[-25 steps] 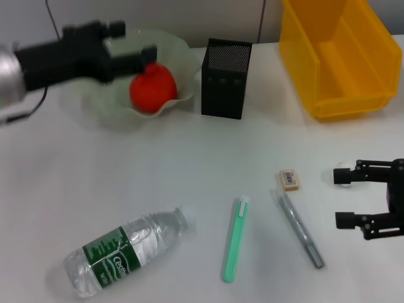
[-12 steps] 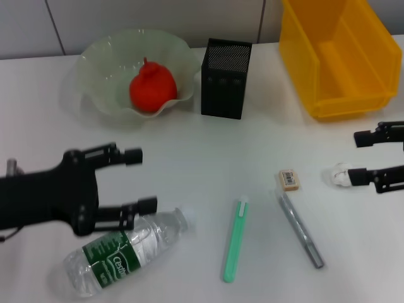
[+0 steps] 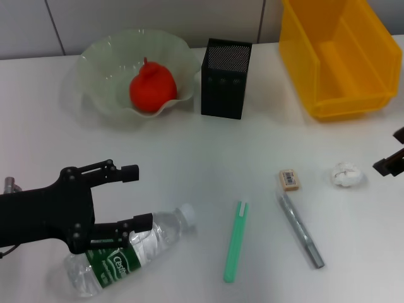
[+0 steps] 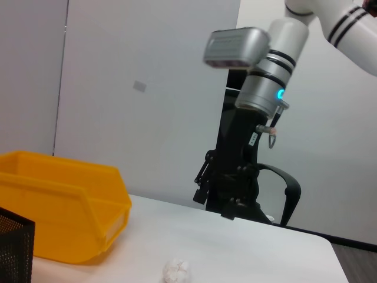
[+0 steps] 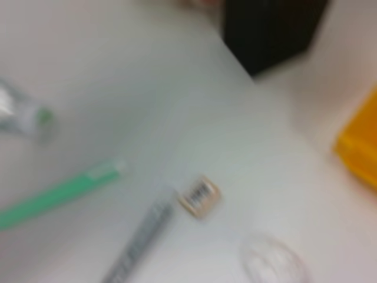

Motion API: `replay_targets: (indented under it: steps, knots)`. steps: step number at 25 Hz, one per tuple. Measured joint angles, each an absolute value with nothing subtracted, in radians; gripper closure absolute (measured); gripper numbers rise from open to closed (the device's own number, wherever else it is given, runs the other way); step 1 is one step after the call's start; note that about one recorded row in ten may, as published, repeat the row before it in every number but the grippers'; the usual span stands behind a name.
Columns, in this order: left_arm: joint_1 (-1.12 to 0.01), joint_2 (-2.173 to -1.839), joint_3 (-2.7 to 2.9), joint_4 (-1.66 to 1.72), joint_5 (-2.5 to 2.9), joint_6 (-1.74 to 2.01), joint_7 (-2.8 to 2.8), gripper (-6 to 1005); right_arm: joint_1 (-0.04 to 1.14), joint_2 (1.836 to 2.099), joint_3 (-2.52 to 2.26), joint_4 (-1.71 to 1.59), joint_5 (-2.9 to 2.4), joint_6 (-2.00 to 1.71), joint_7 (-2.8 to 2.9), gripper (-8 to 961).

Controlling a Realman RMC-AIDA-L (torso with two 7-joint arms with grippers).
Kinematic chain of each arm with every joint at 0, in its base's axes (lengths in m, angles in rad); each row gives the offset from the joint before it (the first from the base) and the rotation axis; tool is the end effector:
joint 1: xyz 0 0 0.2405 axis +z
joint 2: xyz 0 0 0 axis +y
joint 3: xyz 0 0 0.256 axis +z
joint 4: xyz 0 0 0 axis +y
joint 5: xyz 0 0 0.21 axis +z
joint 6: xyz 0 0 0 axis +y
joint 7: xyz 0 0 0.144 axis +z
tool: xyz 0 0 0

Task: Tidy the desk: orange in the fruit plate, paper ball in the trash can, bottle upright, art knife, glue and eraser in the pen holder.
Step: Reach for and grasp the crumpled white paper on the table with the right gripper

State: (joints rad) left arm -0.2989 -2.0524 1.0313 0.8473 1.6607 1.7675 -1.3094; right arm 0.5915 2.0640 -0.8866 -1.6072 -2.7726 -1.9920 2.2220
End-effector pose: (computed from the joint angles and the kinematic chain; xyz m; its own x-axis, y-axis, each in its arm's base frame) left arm -0.2489 0.2671 0.0130 0.7864 0.1812 0.5905 0.2444 -0.9693 -0.0281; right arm 0.2130 0.3243 0.1181 0.7027 -0.6750 0.2248 -0.5197 -0.7028 -0.4858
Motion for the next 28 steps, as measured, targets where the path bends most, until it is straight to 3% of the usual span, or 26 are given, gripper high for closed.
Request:
replay_targets:
  steps: [4, 14, 28]
  knots:
    - [-0.304, -2.052, 1.038, 0.831, 1.662, 1.768, -1.297, 162, 0.675, 2.076, -0.938, -1.483, -2.885, -1.941, 2.292, 143]
    - [-0.304, -2.057, 1.038, 0.806, 1.688, 1.775, -1.272, 165, 0.734, 2.076, -0.999, -1.181, -2.915, -1.755, 2.370, 143]
    - [-0.318, -2.062, 1.041, 0.791, 1.689, 1.769, -1.272, 165, 0.740, 2.075, -1.077, -1.088, -2.918, -1.650, 2.418, 145]
